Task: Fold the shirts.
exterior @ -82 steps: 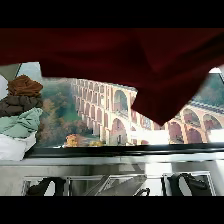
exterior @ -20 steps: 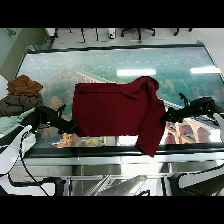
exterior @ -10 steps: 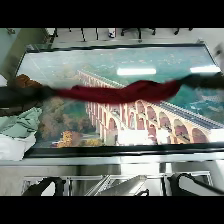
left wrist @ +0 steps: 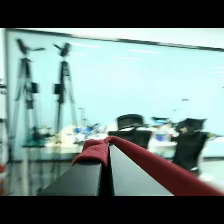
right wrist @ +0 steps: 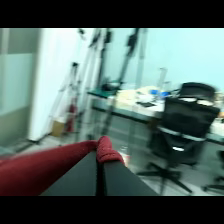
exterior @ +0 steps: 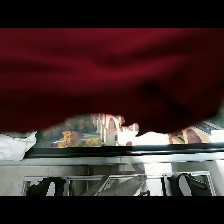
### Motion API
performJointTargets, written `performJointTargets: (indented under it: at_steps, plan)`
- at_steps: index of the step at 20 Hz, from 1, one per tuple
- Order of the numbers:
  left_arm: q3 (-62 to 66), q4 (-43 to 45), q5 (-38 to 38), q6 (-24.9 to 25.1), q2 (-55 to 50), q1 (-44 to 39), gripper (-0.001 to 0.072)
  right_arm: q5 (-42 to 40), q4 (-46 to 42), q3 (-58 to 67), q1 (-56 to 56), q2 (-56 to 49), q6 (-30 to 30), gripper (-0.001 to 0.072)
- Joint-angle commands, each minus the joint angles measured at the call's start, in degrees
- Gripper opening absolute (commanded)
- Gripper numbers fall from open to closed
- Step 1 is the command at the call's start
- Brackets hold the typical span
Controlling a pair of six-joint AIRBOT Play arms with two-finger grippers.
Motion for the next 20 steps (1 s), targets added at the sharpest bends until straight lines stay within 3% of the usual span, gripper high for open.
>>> performJointTargets:
  at_steps: [1, 4, 7, 10, 12, 16, 20]
  plan:
    - [5.5, 4.3, 9.9, -2.4, -7.4, 0.0, 0.0015, -1.3, -1.5, 0.8, 0.0, -1.9, 1.1, 0.0023]
    - [-0.9, -1.6, 13.3, -2.3, -17.0, -0.1, 0.0015, -6.6, 3.3, -2.9, 1.2, -10.3, 1.1, 0.0023]
    - [-12.4, -4.2, 13.1, -0.6, -28.1, -1.2, 0.0015, -4.7, 3.4, -12.3, 7.2, -19.7, -0.2, 0.0023]
    - [-22.1, -3.8, 5.2, 4.3, -41.5, -5.2, 0.0015, 3.7, 2.5, -21.7, 11.6, -31.8, -1.7, 0.0023]
    - [-23.8, -3.8, -1.8, 4.9, -52.6, -6.6, 0.0015, 9.6, 2.6, -23.8, 12.7, -42.2, -1.7, 0.0023]
    - [-9.6, -4.2, -0.1, 4.9, -74.9, -6.3, 0.0015, 16.9, 5.4, -18.5, 12.8, -60.5, -1.0, 0.0022]
    - [8.8, -4.2, 5.8, 0.9, -87.2, -6.5, 0.0015, 16.8, 4.9, -4.7, 11.6, -71.1, 4.7, 0.0023]
